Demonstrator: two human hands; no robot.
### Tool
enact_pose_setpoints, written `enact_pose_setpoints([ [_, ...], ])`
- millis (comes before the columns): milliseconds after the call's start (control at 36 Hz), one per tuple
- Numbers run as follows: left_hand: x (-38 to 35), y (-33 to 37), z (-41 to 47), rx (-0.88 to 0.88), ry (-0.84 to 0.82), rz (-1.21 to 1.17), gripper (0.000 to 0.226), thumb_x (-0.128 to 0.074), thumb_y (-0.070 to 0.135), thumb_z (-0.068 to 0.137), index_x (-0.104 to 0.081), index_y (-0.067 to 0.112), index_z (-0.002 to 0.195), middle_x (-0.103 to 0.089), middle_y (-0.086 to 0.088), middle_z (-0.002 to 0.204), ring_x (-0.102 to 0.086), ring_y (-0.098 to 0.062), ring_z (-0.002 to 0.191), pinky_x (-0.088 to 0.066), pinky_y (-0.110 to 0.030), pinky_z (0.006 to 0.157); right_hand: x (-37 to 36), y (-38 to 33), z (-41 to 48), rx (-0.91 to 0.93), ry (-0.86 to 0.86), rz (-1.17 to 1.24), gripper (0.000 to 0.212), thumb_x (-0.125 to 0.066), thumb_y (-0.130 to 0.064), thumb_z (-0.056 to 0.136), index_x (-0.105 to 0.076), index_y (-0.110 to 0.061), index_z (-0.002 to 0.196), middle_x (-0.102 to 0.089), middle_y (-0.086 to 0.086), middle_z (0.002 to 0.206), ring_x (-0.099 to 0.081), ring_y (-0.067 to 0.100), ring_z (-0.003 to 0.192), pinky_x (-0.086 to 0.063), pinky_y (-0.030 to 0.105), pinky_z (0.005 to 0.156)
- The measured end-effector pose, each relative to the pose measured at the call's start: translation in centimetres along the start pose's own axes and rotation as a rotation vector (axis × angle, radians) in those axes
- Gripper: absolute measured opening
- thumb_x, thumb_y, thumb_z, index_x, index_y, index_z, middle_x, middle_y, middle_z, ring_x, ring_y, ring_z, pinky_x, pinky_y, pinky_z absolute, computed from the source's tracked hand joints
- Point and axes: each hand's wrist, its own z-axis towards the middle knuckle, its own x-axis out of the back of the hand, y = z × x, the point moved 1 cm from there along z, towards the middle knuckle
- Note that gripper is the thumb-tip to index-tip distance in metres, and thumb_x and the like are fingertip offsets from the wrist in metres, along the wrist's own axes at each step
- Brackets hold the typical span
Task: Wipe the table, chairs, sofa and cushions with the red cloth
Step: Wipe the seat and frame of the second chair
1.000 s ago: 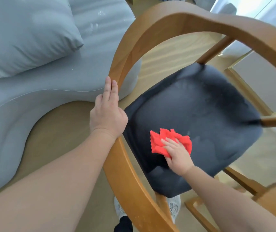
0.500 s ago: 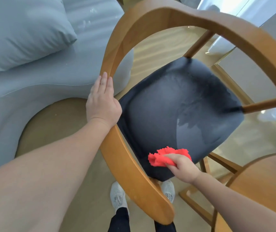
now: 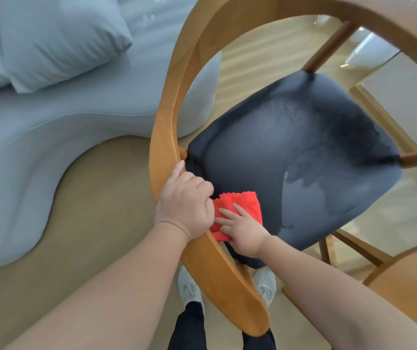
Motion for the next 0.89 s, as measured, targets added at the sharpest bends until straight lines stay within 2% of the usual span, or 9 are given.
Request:
enact_pose_setpoints([
  [167, -0.1, 0.1, -0.3, -0.142, -0.086, 0.038, 0.025, -0.038, 0.017, 0.072, -0.058, 0.014, 0.057, -0.053, 0.001, 0.054, -0.048, -0.023, 0.057, -0.033, -0.037, 0.104, -3.3, 0.1, -4.0, 0.067, -0.05, 0.03, 0.035, -0.043, -0.026, 0.094, -0.062, -0.025, 0.124, -0.042, -0.011, 0.148, -0.014, 0.014, 0.147, 0.027, 0.029, 0.109],
  [389, 0.1, 0.2, 0.4, -0.254, -0.205, 0.086, 0.031, -0.032, 0.025, 0.078, -0.055, 0.015, 0.059, -0.048, 0.003, 0.054, -0.037, -0.017, 0.051, -0.041, -0.033, 0.063, -4.4, 0.4, -11.1, -0.144, -0.203, 0.121, 0.044, -0.044, -0.019, 0.093, -0.053, -0.024, 0.136, -0.043, -0.013, 0.147, -0.015, 0.007, 0.145, 0.01, 0.03, 0.117],
  [472, 0.2, 0.4, 0.3, -0.331, -0.246, 0.109, 0.03, -0.032, 0.025, 0.077, -0.052, 0.014, 0.057, -0.045, 0.002, 0.053, -0.036, -0.019, 0.05, -0.036, -0.032, 0.055, -3.6, 0.5, -13.0, -0.226, -0.237, 0.147, 0.038, -0.046, -0.02, 0.092, -0.061, -0.022, 0.126, -0.055, -0.009, 0.137, -0.03, 0.009, 0.139, -0.004, 0.033, 0.119],
  [528, 0.2, 0.4, 0.5, -0.325, -0.261, 0.126, 0.031, -0.031, 0.026, 0.076, -0.052, 0.014, 0.058, -0.046, 0.001, 0.053, -0.04, -0.021, 0.049, -0.036, -0.032, 0.054, -2.1, 1.2, -14.1, -0.309, -0.177, 0.251, 0.028, -0.047, -0.024, 0.093, -0.066, -0.025, 0.114, -0.062, -0.009, 0.121, -0.047, 0.011, 0.123, -0.022, 0.029, 0.114],
  [583, 0.1, 0.4, 0.5, -0.318, -0.277, 0.127, 0.032, -0.029, 0.027, 0.077, -0.052, 0.015, 0.059, -0.047, 0.002, 0.054, -0.041, -0.021, 0.05, -0.037, -0.033, 0.054, 0.1, 2.3, -14.7, -0.409, -0.074, 0.388, 0.022, -0.047, -0.028, 0.095, -0.068, -0.025, 0.103, -0.067, -0.008, 0.106, -0.057, 0.013, 0.104, -0.038, 0.025, 0.097],
  [639, 0.0, 0.4, 0.5, -0.32, -0.281, 0.123, 0.033, -0.028, 0.029, 0.078, -0.051, 0.016, 0.059, -0.046, 0.003, 0.055, -0.04, -0.019, 0.051, -0.036, -0.031, 0.054, 2.7, 3.8, -14.7, -0.487, 0.043, 0.476, 0.021, -0.049, -0.03, 0.096, -0.068, -0.021, 0.099, -0.068, -0.002, 0.095, -0.061, 0.019, 0.091, -0.046, 0.03, 0.085],
  [695, 0.1, 0.5, 0.5, -0.319, -0.285, 0.117, 0.032, -0.028, 0.028, 0.078, -0.051, 0.017, 0.059, -0.045, 0.004, 0.054, -0.039, -0.018, 0.05, -0.034, -0.03, 0.054, 5.2, 5.4, -14.3, -0.533, 0.237, 0.542, 0.016, -0.053, -0.026, 0.096, -0.068, -0.022, 0.098, -0.068, -0.001, 0.088, -0.061, 0.02, 0.083, -0.047, 0.03, 0.079],
  [778, 0.2, 0.7, 0.5, -0.316, -0.275, 0.11, 0.029, -0.031, 0.025, 0.075, -0.05, 0.014, 0.056, -0.043, 0.001, 0.052, -0.039, -0.022, 0.047, -0.029, -0.029, 0.053, 8.8, 8.0, -12.8, -0.6, 0.516, 0.568, 0.012, -0.057, -0.021, 0.093, -0.065, -0.02, 0.083, -0.06, -0.009, 0.069, -0.055, 0.019, 0.069, -0.04, 0.016, 0.065],
  [889, 0.2, 0.6, 0.4, -0.307, -0.281, 0.115, 0.027, -0.033, 0.024, 0.074, -0.048, 0.013, 0.055, -0.043, 0.0, 0.051, -0.04, -0.023, 0.048, -0.026, -0.029, 0.054, 11.9, 10.9, -9.6, -0.613, 0.631, 0.456, 0.014, -0.053, -0.021, 0.093, -0.061, -0.013, 0.085, -0.054, -0.006, 0.065, -0.052, 0.028, 0.066, -0.034, 0.03, 0.06],
])
